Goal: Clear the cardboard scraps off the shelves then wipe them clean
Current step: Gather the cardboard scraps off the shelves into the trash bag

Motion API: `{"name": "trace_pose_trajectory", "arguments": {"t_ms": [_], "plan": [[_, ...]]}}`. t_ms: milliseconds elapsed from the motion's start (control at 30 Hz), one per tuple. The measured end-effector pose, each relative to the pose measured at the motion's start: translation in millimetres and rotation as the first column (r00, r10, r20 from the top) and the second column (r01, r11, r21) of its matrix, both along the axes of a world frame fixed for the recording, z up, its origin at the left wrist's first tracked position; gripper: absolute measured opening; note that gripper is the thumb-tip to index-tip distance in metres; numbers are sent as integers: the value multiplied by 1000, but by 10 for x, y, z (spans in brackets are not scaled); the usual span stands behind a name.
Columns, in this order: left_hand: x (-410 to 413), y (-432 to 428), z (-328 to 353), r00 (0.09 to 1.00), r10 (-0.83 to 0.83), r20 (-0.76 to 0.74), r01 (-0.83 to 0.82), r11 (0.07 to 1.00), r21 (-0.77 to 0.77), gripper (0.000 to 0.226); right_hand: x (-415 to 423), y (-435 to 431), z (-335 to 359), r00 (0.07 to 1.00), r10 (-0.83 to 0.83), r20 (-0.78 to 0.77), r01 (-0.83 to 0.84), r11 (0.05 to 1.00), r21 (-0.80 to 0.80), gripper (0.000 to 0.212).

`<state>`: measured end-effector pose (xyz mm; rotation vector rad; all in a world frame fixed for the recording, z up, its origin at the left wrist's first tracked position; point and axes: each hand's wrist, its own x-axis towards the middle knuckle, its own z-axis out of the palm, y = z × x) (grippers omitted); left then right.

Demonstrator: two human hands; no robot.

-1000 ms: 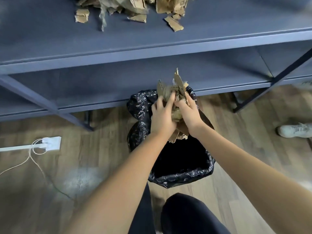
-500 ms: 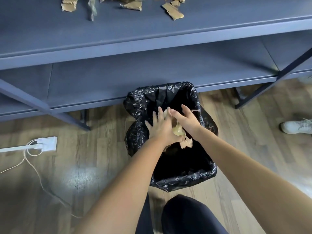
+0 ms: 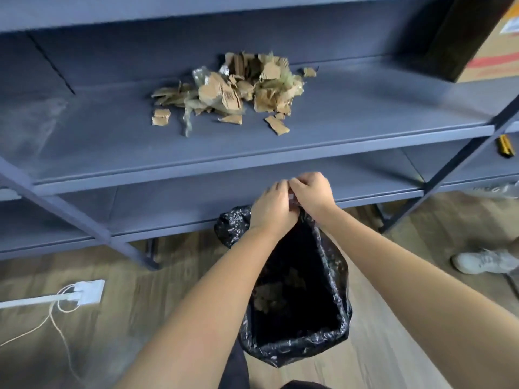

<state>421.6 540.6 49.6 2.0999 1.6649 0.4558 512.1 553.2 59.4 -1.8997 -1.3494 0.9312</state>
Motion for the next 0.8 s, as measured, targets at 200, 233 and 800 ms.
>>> {"name": "trace_pose_trajectory", "arguments": {"t_ms": [200, 233, 800], "plan": [[-4, 263, 1144, 992, 19, 123, -47, 970, 238, 30, -75, 249, 1208, 1000, 11, 22, -15, 970, 241, 42], [-19, 287, 1270, 991, 24, 129, -58, 963, 262, 30, -102, 270, 1331, 1000, 7, 23, -13, 963, 268, 42], [-397, 1049, 2565, 999, 39, 10, -39, 875, 482, 22, -443, 992, 2538, 998, 15, 67, -44, 890, 454, 40]]}}
